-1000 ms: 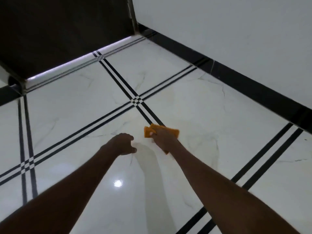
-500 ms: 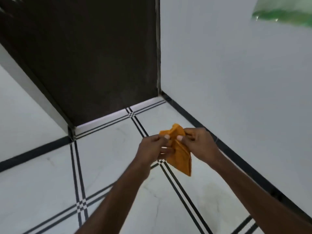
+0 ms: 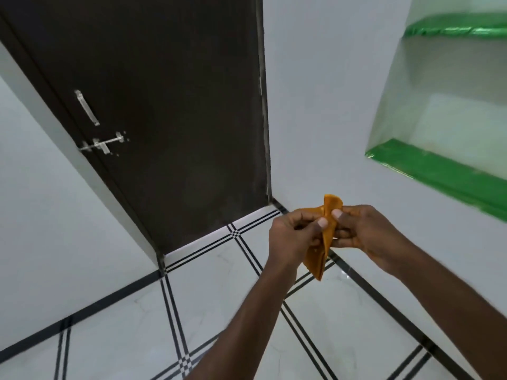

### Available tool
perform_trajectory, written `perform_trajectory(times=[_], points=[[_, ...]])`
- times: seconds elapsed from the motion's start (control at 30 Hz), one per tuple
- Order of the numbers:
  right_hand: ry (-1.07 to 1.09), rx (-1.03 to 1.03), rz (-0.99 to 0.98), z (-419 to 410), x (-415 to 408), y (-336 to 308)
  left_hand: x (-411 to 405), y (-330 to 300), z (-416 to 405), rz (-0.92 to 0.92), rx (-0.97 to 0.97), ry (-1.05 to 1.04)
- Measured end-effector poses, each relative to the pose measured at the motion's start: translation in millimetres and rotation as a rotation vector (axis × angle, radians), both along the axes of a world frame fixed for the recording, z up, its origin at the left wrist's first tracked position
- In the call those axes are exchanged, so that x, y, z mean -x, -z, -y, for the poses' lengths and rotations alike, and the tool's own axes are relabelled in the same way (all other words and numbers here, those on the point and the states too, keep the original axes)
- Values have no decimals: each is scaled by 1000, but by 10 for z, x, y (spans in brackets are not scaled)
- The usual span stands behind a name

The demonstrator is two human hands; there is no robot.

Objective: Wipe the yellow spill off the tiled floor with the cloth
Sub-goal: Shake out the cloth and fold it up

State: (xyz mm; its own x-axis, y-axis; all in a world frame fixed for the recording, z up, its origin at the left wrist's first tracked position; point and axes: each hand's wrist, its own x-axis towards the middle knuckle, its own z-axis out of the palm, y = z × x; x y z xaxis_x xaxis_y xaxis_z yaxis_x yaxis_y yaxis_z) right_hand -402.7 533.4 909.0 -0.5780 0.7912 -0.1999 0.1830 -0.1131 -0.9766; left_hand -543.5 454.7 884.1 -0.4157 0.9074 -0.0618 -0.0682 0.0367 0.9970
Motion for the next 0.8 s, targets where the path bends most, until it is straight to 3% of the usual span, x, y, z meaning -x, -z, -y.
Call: perform_trajectory(times=[0.23, 0.43, 0.57, 0.67, 0.8], points=[[81, -74, 6, -142, -439, -738, -316, -746, -10, 167, 6, -24], [249, -156, -54, -357, -840, -1244, -620, -861, 61, -47, 98, -124], [171, -147, -177, -495, -1161, -1577, -887, -691, 159, -197, 247, -116], [100, -136, -234, -524, -1425, -1761, -1081, -856, 111, -228, 184, -169], [29, -96, -321, -547, -1702, -1934, -1236, -1273, -44, -194, 26, 171]])
